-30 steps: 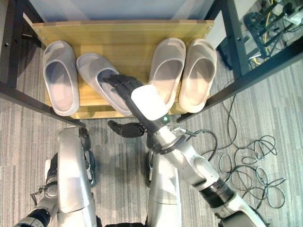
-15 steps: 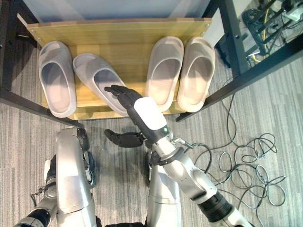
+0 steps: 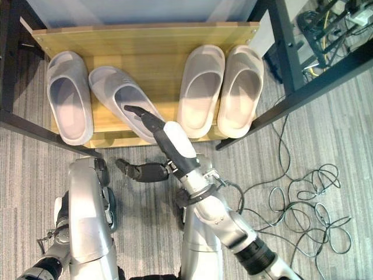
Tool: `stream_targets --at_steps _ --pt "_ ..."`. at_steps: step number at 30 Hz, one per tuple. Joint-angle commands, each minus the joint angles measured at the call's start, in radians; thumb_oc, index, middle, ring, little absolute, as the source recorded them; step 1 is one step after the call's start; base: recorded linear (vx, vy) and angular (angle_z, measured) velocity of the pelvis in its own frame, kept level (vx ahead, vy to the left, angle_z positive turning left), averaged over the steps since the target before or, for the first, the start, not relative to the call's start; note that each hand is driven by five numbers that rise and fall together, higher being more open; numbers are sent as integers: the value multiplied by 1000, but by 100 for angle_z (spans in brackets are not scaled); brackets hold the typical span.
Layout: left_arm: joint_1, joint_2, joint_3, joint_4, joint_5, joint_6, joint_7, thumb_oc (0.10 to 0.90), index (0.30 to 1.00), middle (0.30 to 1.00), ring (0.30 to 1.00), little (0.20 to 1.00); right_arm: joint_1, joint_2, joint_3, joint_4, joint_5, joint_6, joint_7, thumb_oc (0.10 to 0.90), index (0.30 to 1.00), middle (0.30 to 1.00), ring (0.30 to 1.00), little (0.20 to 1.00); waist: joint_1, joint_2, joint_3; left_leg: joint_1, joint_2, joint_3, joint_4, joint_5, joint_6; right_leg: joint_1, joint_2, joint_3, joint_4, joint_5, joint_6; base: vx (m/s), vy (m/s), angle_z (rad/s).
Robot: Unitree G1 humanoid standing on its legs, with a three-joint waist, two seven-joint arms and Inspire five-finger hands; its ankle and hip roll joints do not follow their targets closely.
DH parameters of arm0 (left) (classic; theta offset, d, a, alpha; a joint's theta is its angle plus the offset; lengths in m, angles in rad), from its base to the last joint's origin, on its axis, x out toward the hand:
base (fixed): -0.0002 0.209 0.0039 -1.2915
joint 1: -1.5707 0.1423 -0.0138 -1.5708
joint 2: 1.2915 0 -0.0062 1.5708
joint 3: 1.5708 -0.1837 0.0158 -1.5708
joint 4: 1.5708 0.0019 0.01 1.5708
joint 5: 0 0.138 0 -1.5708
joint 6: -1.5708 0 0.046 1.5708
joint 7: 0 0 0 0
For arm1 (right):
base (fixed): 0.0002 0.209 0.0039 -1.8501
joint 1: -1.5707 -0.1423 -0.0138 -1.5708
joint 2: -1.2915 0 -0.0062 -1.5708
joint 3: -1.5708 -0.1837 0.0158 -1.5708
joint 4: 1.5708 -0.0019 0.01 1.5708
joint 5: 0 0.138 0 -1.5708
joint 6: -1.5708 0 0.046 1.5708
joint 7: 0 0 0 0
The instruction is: Arrange the slippers neatly on the shoe rack.
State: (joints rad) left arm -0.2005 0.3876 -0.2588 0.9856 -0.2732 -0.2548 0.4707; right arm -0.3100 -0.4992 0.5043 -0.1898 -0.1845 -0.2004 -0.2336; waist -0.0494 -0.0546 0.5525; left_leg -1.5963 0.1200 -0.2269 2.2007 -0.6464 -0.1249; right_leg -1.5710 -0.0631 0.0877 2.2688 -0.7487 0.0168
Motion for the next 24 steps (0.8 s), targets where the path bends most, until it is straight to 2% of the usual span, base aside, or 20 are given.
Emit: stream_targets --at_steps 1,11,14,17,24 --pt "-8 -52 -47 -2 12 -32 5 800 900 900 900 900 -86 19 -33 -158 36 -72 -49 800 900 900 900 900 28 12 -33 26 -71 -18 -29 -84 115 1 -20 35 -68 -5 -100 0 0 0" --pt "-7 -44 -42 -9 5 -28 -1 800 900 900 900 900 -126 17 -41 -68 65 -42 -56 800 900 900 900 900 36 14 -33 26 -72 -16 -23 -84 114 1 -19 39 -59 -2 -97 0 0 0" --pt "-13 -40 -48 -9 8 -25 -7 800 900 900 900 900 -152 25 -29 -26 107 -36 -47 800 900 900 900 900 40 17 -33 26 -73 -18 -24 -84 112 1 -22 37 -57 -3 -98 0 0 0" --pt "-21 -37 -57 4 8 -17 -8 800 900 900 900 900 -195 44 -2 3 206 -42 -22 800 900 900 900 900 48 14 -33 26 -74 -22 -20 -80 109 1 -18 38 -51 0 -95 0 0 0" --pt "-43 -33 -60 10 -6 -12 -11 800 900 900 900 900 -267 61 26 44 299 -35 -12 800 900 900 900 900 53 9 -33 26 -72 -27 -20 -79 105 1 -21 37 -48 1 -98 0 0 0"
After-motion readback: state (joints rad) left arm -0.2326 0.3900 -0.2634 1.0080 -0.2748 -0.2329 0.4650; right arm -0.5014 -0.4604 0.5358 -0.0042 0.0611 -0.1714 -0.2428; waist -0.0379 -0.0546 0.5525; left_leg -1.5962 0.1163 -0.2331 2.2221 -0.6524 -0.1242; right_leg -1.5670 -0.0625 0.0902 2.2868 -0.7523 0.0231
